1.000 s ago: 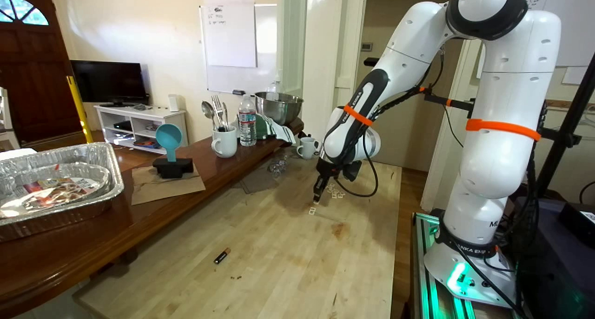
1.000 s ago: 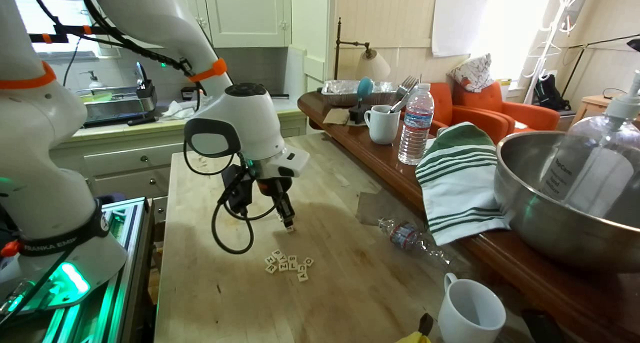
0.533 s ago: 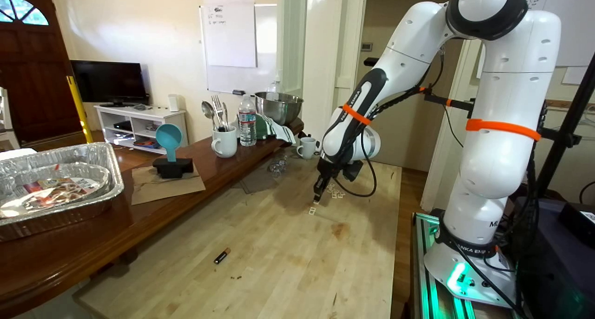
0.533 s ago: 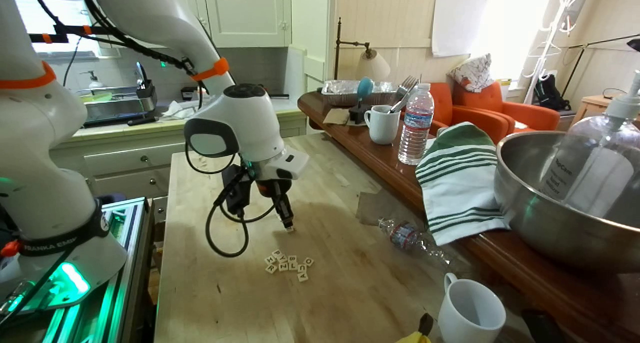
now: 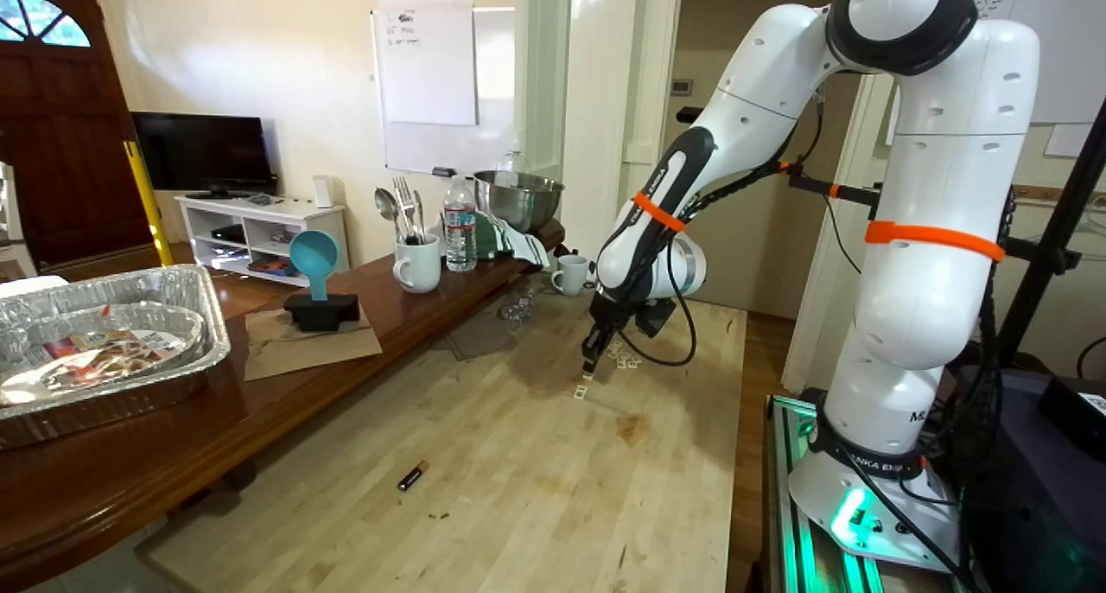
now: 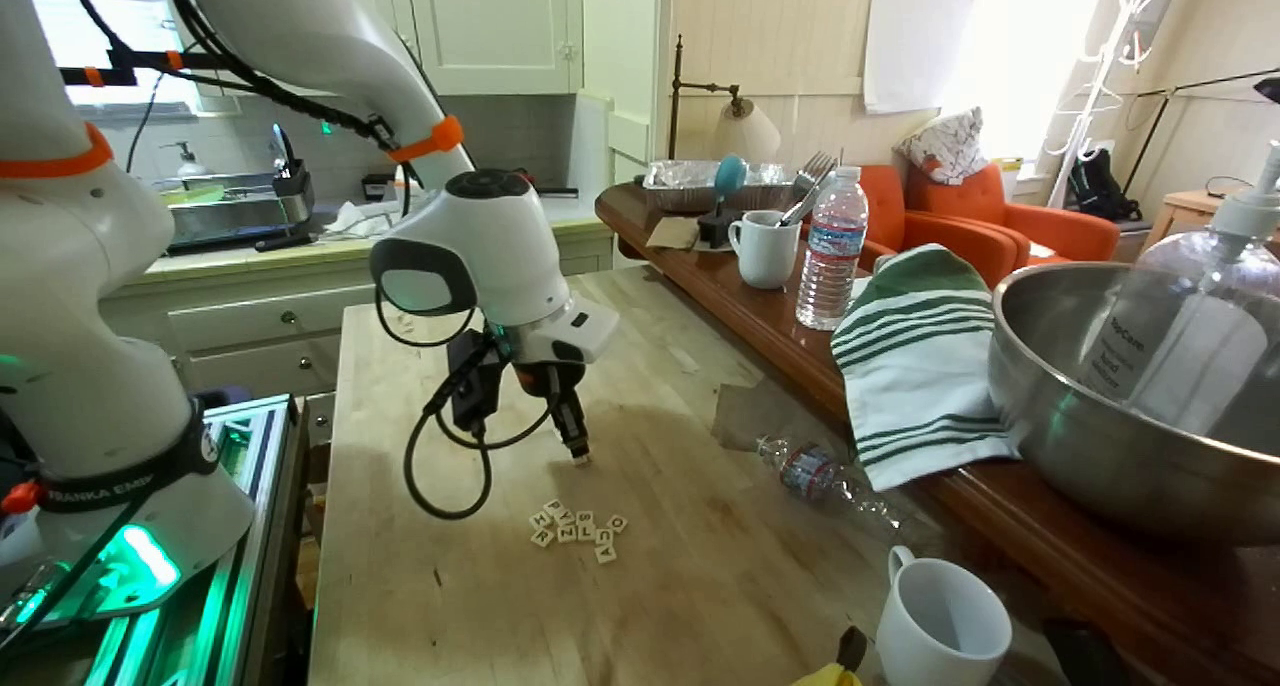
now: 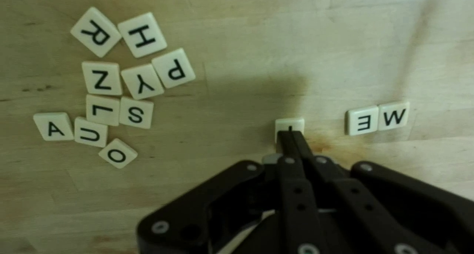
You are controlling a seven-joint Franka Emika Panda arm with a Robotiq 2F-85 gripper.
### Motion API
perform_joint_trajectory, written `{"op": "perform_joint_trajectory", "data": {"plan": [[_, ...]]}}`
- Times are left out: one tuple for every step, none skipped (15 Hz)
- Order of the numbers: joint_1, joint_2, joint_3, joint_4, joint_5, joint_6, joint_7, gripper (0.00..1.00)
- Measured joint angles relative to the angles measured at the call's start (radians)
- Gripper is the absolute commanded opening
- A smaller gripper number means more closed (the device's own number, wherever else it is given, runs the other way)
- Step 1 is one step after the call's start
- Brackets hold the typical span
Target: Spell the word 'Met'.
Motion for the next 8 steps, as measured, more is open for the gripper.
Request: {"op": "perform_joint_trajectory", "data": {"plan": [[0.000, 0.005, 0.000, 0.001, 0.001, 0.006, 0.000, 0.00], [0.000, 0.009, 0.000, 0.002, 0.001, 0.012, 0.000, 0.00], [-0.001, 0.014, 0.000, 0.003, 0.001, 0.017, 0.000, 0.00], [-0.001, 0.018, 0.000, 0.003, 0.001, 0.023, 0.000, 0.00], [-0.002, 0.022, 0.000, 0.004, 0.001, 0.029, 0.000, 0.00], [-0.003, 0.025, 0.000, 0.005, 0.001, 0.033, 0.000, 0.00], [-0.004, 0.028, 0.000, 0.007, 0.001, 0.036, 0.000, 0.00], [-0.004, 0.031, 0.000, 0.008, 0.001, 0.037, 0.000, 0.00]]}}
